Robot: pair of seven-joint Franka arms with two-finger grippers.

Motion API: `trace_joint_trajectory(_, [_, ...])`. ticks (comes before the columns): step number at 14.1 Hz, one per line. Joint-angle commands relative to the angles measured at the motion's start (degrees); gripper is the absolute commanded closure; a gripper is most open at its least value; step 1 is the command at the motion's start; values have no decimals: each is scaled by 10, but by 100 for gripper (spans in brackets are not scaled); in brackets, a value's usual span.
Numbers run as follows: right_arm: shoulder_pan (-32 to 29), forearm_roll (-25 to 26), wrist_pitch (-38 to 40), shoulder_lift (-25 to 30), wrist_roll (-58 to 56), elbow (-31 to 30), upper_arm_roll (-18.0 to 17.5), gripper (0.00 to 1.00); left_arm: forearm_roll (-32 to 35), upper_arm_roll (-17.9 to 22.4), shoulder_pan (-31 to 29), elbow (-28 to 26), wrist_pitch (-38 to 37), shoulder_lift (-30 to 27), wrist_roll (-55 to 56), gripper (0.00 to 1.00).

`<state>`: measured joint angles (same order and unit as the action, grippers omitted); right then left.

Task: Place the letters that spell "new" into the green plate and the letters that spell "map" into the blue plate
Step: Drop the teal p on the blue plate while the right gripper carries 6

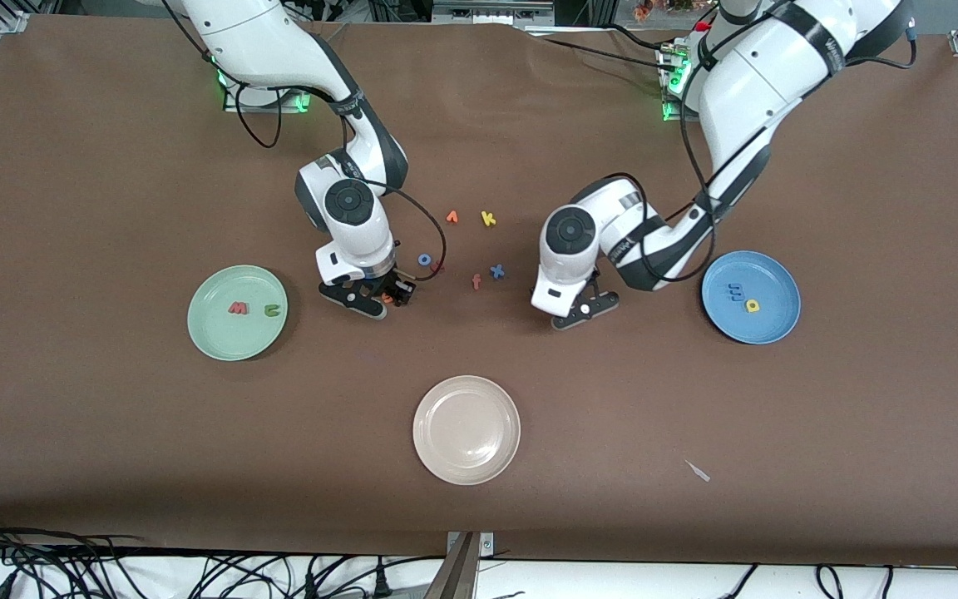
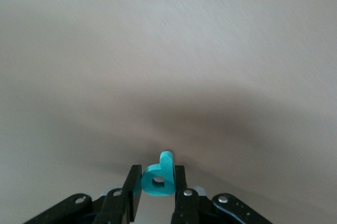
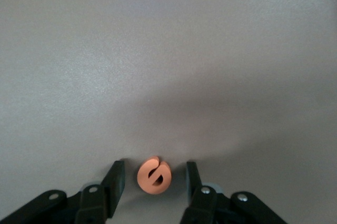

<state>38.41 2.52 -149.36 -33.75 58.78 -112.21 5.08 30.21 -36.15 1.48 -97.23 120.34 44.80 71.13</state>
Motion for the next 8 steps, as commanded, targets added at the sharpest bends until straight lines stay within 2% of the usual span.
trace_joint_trajectory(1, [5,-6,-5,-9,6,8,2,51,-52,-9,-41,47,-102,-13,-150,88])
trace_joint_trajectory(3, [5,-3,-5,-9,6,8,2,57,-63,-9,-76,63,-155,-17,-248,88])
trace_joint_trajectory(5, [5,-3,-5,-9,5,8,2,68,-63,-9,-118,63,-191,-30,-351,88])
trace_joint_trajectory(8, [5,-3,-4,-9,3,8,2,79,-54,-6,-181,63,-244,-38,-520,88])
